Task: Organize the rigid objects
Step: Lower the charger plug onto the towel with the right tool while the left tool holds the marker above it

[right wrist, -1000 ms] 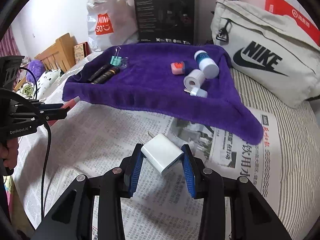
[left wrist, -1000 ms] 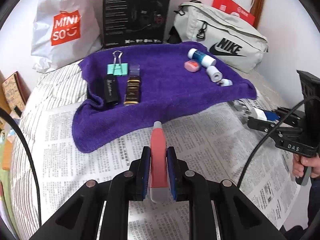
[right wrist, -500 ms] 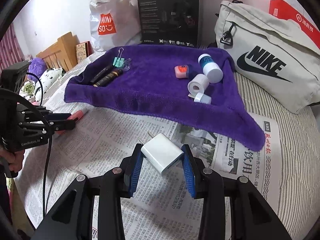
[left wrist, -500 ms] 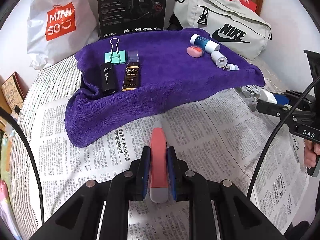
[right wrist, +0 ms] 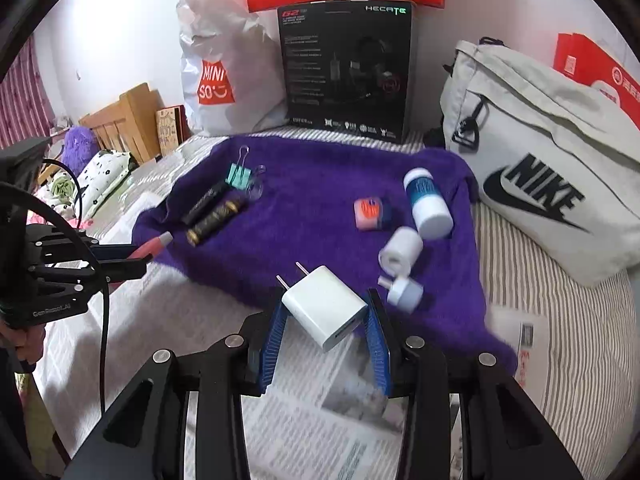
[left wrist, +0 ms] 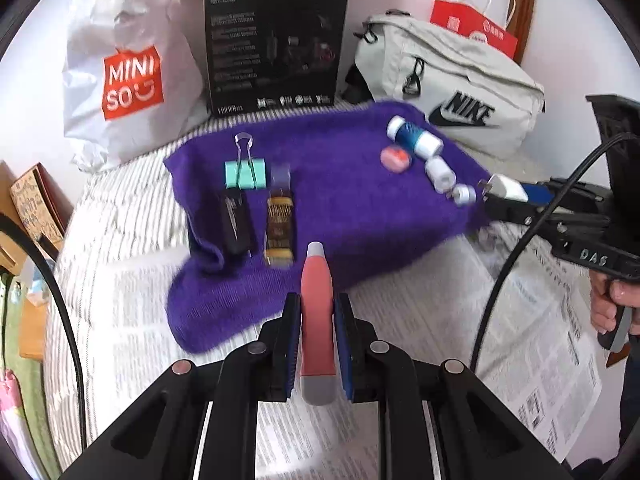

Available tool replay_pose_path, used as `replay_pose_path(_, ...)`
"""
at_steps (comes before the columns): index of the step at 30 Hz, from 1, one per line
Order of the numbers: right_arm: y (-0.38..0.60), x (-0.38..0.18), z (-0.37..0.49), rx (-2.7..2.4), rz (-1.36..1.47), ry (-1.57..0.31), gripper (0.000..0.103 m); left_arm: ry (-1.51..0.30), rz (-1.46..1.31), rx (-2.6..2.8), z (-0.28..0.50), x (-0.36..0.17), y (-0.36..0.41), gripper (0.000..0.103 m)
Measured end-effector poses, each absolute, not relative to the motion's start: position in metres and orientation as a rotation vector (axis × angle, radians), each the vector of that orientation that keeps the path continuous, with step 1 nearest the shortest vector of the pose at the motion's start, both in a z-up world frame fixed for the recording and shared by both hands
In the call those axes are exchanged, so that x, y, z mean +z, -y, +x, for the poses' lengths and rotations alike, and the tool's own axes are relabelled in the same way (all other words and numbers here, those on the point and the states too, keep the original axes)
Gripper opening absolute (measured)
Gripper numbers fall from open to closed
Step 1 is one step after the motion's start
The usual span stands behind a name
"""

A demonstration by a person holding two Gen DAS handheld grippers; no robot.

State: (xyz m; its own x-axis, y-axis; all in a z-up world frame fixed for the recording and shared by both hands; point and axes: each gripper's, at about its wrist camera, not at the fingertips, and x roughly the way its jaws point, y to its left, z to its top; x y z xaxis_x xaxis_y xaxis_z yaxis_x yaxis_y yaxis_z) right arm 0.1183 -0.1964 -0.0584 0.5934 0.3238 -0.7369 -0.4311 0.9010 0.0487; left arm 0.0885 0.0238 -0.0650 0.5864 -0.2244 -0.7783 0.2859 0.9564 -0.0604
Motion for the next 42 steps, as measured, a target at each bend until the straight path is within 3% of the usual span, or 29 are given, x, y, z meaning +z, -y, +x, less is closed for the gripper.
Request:
replay_pose_path(22,0.171,-0.106,0.187,0.453,-0.151,-0.96,0.039,-0.901,0.037,-0.321,0.156,-0.061,-0.025,0.016)
replay_pose_path(42,0.178,-0.11,0.197,0.507,-0.15,-0.977,0.042,-0.958,0.052,-0.37,0.185,-0.079,-0.006,0.017)
